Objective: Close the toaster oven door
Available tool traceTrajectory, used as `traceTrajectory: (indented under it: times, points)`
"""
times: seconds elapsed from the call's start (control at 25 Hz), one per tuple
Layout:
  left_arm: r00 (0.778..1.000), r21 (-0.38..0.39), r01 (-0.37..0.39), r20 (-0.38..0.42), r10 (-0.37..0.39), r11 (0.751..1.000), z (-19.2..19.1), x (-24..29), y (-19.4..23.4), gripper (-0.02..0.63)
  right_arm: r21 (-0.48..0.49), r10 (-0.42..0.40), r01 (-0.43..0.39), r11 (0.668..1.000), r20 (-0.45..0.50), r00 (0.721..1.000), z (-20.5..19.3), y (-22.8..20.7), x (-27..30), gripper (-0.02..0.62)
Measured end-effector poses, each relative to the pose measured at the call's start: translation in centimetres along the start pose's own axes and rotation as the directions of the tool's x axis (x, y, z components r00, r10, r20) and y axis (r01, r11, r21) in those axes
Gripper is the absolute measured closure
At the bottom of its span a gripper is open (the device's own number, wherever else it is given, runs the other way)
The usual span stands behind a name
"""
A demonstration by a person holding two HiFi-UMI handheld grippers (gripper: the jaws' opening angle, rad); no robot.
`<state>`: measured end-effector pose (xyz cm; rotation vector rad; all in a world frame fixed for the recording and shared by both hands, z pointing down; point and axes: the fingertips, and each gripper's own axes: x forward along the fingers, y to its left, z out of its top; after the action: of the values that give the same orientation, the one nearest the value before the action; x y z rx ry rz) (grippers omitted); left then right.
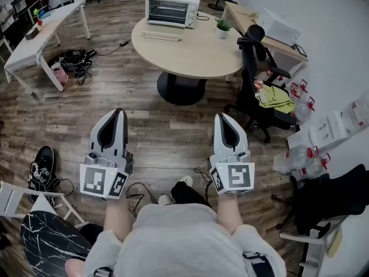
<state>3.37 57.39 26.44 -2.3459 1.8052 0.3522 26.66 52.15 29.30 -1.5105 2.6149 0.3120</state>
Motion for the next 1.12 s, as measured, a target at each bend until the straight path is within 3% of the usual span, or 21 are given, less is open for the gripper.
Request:
traceTrajectory:
  times: [0.44, 1.12]
  points:
    - [0.999, 0.009, -0.034, 0.032, 0.034, 0.999, -1.3, 4.3, 2.8, 0.598, 0.045, -0.001, -0.001, 0.999, 0.036, 0.999, -1.5, -3.1, 5.0, 0.584]
    - [0.995, 0.07, -0.055, 0.081, 0.05, 0.996, -3.0, 22.8, 6.9, 0.598, 0.053, 0.103, -0.109, 0.993, 0.092, 0.99, -3.8, -11.2, 23.2, 0.583]
